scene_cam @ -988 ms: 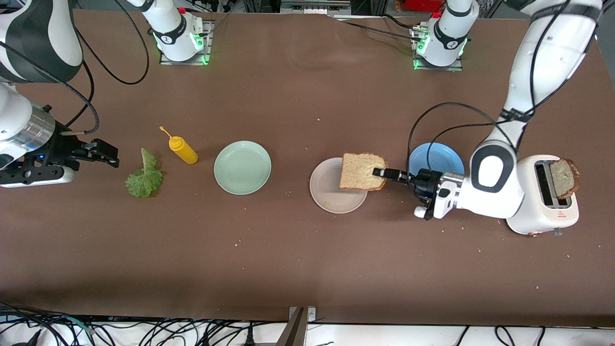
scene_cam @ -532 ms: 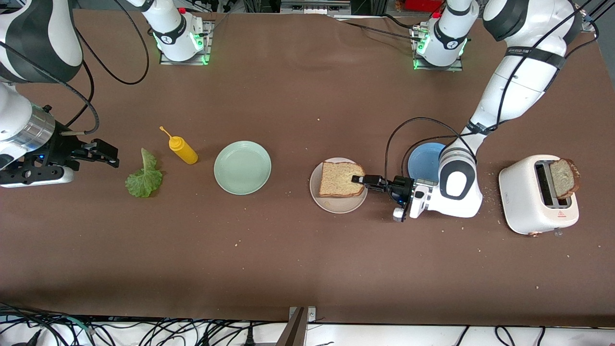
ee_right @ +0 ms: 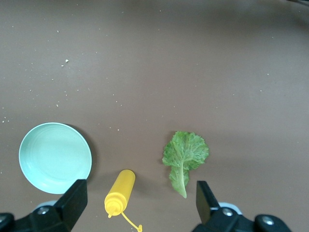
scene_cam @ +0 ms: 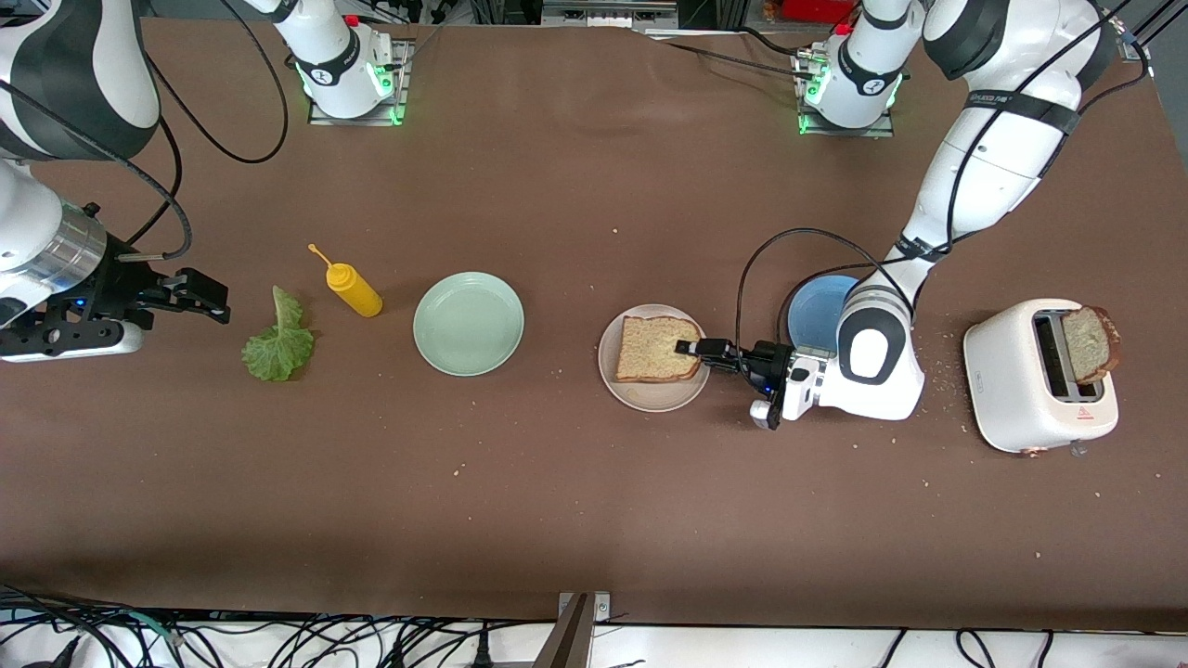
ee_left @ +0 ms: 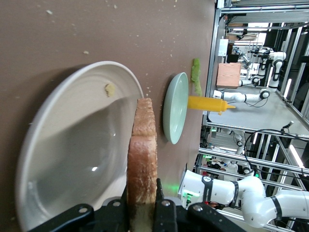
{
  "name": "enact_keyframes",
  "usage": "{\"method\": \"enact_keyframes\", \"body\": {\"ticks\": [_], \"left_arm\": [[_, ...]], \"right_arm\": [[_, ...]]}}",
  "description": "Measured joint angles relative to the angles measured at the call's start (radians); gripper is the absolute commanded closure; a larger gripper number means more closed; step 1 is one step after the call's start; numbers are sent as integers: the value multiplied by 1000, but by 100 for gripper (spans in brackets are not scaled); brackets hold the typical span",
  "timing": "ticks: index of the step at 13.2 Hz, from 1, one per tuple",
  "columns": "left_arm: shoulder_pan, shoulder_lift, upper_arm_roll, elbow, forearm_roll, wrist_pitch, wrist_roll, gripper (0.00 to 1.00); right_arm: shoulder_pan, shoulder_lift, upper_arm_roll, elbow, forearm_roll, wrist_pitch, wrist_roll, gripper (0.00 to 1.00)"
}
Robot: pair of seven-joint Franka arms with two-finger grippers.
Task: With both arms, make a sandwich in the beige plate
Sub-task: 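Carry the bread slice with the left gripper over the beige plate, then lower the bread onto the beige plate and open the left gripper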
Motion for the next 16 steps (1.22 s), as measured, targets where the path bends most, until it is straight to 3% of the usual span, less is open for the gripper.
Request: {"method": "enact_keyframes", "body": {"ticks": [6, 10, 13, 16], "left_arm": [[-25, -1, 14, -1, 39, 56, 5, 0], [-26, -40, 13, 26, 248, 56, -77, 0], [-28, -124, 4, 37, 466, 53, -230, 0], [-41, -207, -2, 37, 602, 40, -337, 0]], "right_arm": [[0, 0, 0, 0, 0, 0, 0, 0], [0, 0, 0, 0, 0, 0, 0, 0], [0, 0, 0, 0, 0, 0, 0, 0], [0, 0, 0, 0, 0, 0, -2, 0]]}}
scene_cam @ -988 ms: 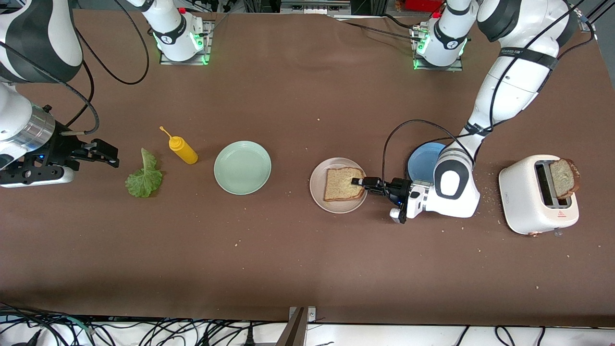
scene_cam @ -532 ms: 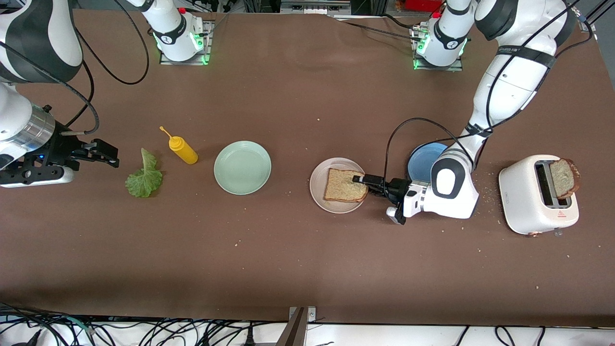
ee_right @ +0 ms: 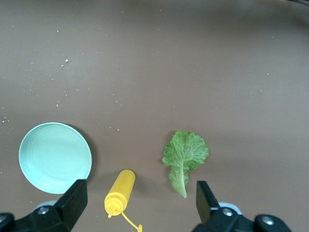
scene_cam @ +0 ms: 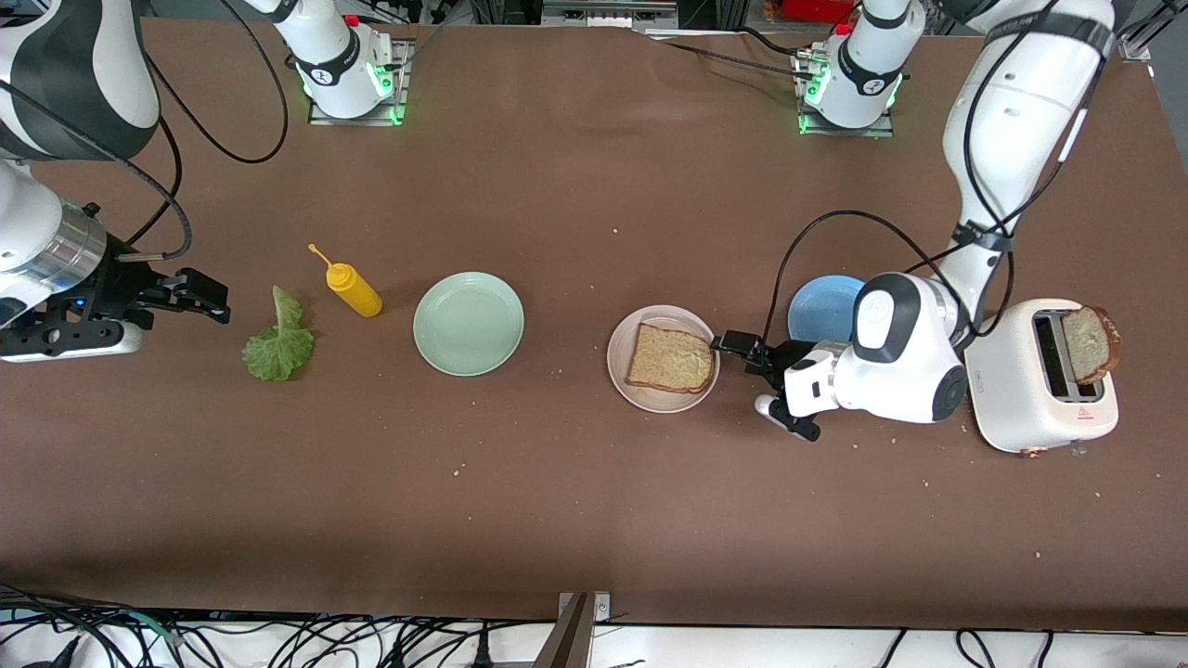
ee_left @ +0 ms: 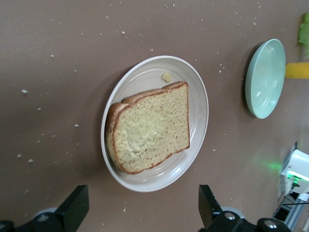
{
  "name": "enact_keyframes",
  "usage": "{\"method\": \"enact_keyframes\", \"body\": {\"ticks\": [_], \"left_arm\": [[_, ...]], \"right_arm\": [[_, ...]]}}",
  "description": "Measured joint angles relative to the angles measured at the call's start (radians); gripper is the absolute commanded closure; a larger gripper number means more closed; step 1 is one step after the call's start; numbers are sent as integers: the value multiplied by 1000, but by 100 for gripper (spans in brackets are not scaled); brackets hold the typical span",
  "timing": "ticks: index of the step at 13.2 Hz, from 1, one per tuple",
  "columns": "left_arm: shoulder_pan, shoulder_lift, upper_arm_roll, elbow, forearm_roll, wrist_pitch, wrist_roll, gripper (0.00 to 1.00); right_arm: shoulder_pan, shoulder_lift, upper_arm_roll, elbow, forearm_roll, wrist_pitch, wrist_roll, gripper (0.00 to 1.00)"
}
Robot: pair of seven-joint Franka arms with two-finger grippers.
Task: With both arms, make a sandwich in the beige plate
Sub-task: 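Lower the bread onto the beige plate and open the left gripper, then raise the left gripper toward the toaster while the right gripper reaches the bottle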
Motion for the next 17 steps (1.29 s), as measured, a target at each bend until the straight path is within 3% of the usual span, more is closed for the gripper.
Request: {"method": "enact_keyframes", "body": {"ticks": [4, 7, 10, 13, 17], "left_arm": [[-14, -95, 1, 1, 147, -22, -88, 0], [-7, -204, 14, 8, 270, -105, -105, 0], [-1, -338, 44, 9, 402, -194, -133, 0], [17, -468, 66, 10, 519, -239, -153, 0], [80, -568, 69, 28, 534, -365, -168, 0]], "right_arm": [[0, 3, 0, -1, 0, -1, -10, 0], [-15, 19, -1, -5, 2, -3, -133, 0], [-67, 46, -3, -17, 40, -28, -381, 0], [-120, 63, -5, -50, 138, -36, -700, 0], [-196, 105, -7, -88, 230, -42, -1051, 0]]}}
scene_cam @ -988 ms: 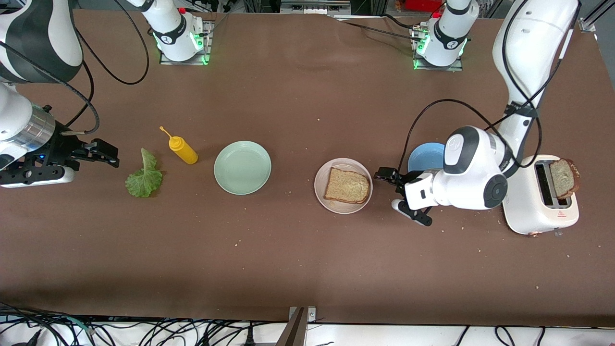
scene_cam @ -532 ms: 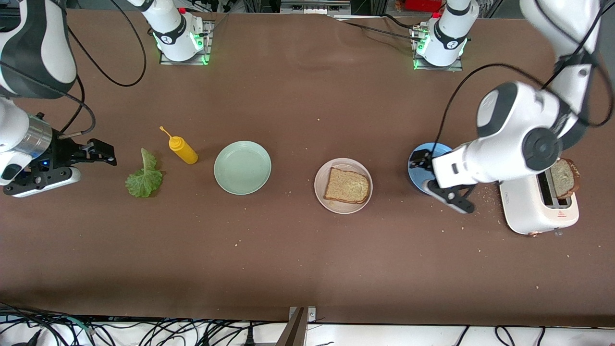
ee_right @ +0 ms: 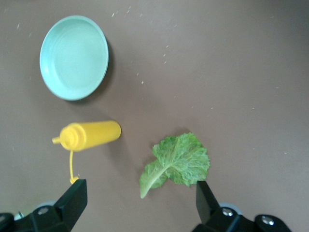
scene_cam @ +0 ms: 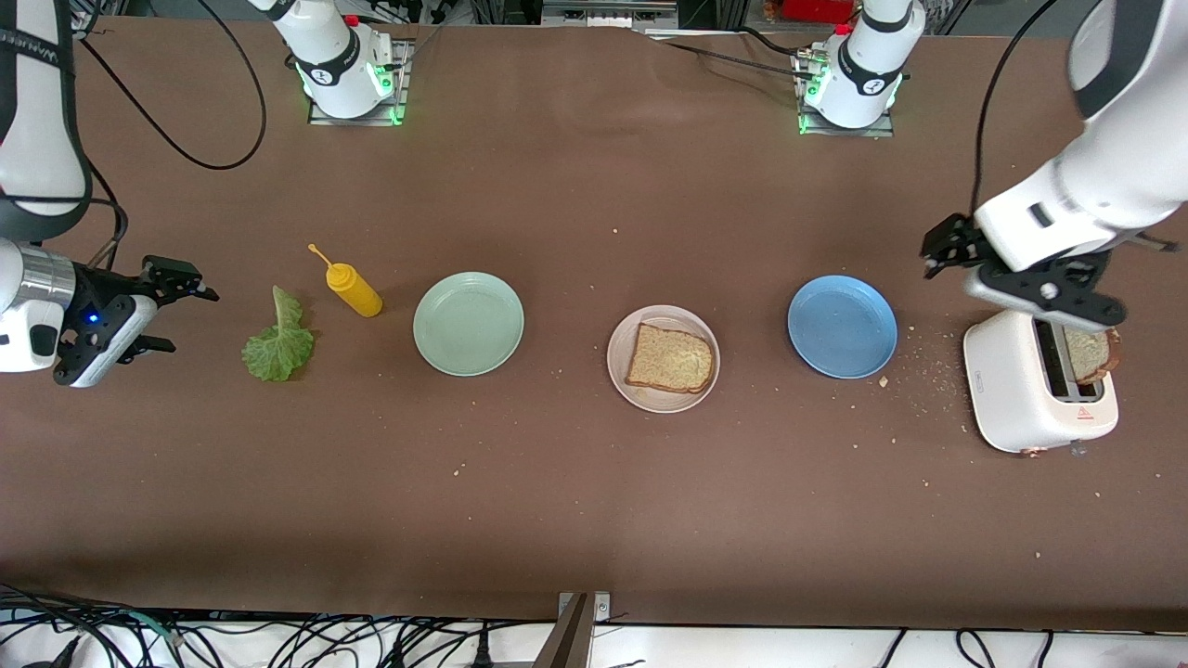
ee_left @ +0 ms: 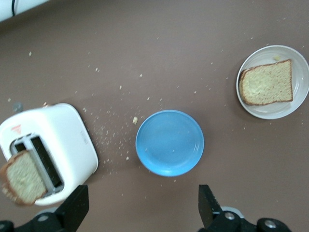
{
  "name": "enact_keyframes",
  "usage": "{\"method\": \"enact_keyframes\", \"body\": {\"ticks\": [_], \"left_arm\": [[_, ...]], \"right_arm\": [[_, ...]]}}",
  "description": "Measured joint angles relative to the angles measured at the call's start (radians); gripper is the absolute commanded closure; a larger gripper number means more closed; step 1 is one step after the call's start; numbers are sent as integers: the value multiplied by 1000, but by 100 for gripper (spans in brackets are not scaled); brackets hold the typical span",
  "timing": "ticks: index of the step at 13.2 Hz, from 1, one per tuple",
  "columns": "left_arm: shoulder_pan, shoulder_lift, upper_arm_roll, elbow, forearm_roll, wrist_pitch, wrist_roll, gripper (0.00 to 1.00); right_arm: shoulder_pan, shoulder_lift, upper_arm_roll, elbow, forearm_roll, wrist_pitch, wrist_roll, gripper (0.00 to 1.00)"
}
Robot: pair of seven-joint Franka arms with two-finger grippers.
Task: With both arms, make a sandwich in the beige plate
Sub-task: 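Raise the left gripper toward the toaster while the right gripper reaches the bottle, then grasp the yellow squeeze bottle with the right gripper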
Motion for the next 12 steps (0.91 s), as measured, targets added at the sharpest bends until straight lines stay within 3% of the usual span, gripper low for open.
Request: {"method": "enact_keyframes", "body": {"ticks": [3, 6, 8, 12], "left_arm": [[15, -10, 22, 1, -23, -18, -5, 0], [-16, -7, 84, -3, -28, -20, -46, 0], [-34, -9, 113, -6, -40, -21, -81, 0], [-96, -29, 229, -6, -96, -27, -88, 0]], "right_arm": [[-38, 40, -1, -62, 127, -4, -254, 0], [-73, 78, -1, -101, 184, -29, -412, 1], [-113, 108, -3, -133, 285, -58, -573, 1], [-161, 202, -4, -153, 414, -111, -745, 1]]}}
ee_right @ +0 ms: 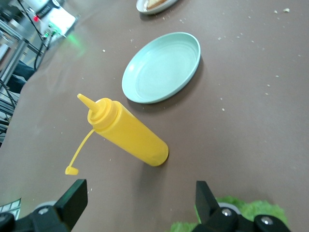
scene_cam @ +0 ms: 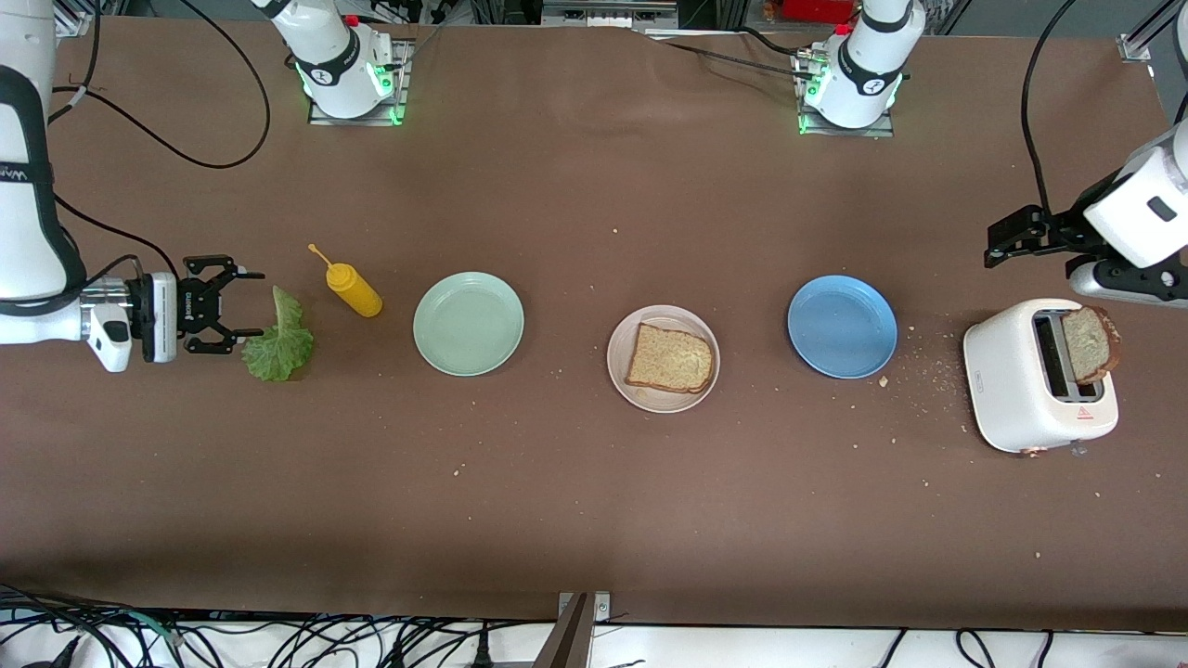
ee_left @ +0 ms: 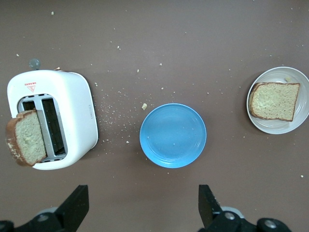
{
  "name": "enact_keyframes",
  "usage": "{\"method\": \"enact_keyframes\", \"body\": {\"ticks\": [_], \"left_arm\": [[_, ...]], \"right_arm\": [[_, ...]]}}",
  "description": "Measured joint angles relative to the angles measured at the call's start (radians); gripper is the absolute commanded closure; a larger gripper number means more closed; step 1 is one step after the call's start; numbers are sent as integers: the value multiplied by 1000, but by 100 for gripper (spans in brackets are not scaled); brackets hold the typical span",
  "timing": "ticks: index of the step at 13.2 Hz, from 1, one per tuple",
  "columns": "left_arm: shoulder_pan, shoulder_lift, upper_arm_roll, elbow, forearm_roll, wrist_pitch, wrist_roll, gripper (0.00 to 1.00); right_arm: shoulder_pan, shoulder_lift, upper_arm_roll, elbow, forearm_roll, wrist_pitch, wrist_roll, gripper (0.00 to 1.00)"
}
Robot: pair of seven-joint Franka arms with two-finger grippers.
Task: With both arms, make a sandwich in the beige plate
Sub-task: 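Grasp the yellow squeeze bottle with the right gripper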
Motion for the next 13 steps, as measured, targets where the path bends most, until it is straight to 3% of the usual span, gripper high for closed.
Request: {"method": "enact_keyframes", "body": {"ticks": [6, 13], "left_arm": [[-5, -11, 9, -2, 0, -6, 15, 0], [-6, -14, 9, -2, 0, -19, 19, 0]], "right_arm": [[-24, 106, 0, -53, 123, -4, -254, 1], [-27, 203, 18, -54, 239, -54, -412, 1]]}}
